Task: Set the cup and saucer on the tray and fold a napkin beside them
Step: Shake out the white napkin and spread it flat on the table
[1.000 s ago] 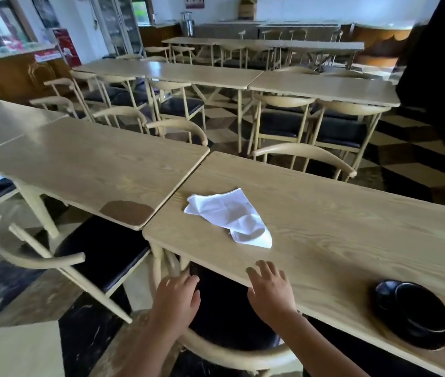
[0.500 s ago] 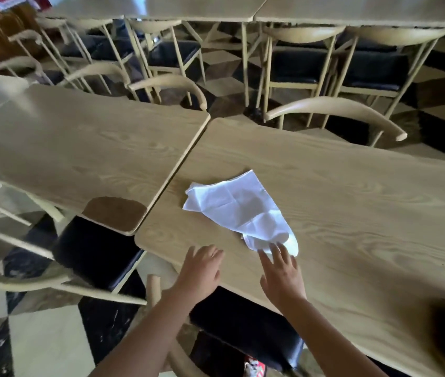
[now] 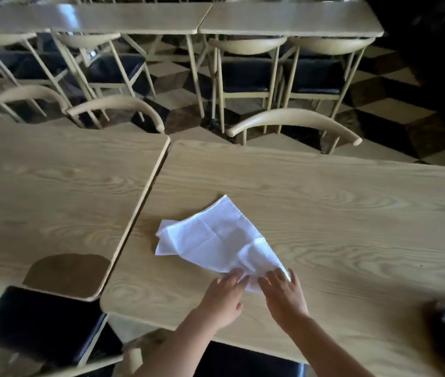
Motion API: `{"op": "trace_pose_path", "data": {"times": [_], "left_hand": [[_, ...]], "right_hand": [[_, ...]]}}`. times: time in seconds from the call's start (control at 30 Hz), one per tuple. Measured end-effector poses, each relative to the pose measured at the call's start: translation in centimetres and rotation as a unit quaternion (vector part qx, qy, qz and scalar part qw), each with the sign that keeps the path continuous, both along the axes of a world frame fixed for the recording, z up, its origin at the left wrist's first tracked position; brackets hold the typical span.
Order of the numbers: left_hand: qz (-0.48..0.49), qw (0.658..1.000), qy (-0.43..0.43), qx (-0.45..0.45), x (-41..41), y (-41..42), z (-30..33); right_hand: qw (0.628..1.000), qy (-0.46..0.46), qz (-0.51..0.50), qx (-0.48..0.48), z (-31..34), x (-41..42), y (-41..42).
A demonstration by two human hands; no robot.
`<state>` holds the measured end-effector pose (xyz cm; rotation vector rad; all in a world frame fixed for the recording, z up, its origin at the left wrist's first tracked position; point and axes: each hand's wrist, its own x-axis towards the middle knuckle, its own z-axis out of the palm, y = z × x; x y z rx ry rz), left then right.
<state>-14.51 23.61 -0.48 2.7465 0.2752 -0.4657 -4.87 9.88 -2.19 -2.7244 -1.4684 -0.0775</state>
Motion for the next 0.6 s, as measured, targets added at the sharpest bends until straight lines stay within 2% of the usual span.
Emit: {"op": "trace_pose_path", "data": {"times": [0.13, 0.23, 0.33, 0.4, 0.5, 0.6], "left_hand": [[0.015, 0.999, -0.027, 0.01, 1.2, 0.0, -1.4], [0.045, 0.994, -0.097, -0.01, 0.7, 0.1, -2.3], [0.102, 0.981, -0.152, -0.07, 0.3, 0.6, -1.1], [0.154, 0.961, -0.187, -0.136, 0.3, 1.3, 0.5], [0.169, 0.937, -0.216, -0.217, 0.5, 2.4, 4.4], [0.164, 0.923, -0.232, -0.259, 0.9, 3.8, 9.1]], "right_hand": [[0.999, 0.029, -0.016, 0.003, 0.3, 0.6, 1.1], [0.989, 0.137, -0.046, 0.016, 1.6, 0.4, 1.6], [0.949, 0.294, -0.091, 0.069, 3.4, 0.3, 1.5], [0.921, 0.356, -0.119, 0.106, 5.2, 0.3, 1.6], [0.889, 0.386, -0.153, 0.192, 8.8, 0.7, 1.6], [0.869, 0.391, -0.163, 0.254, 12.5, 1.4, 1.6]]}}
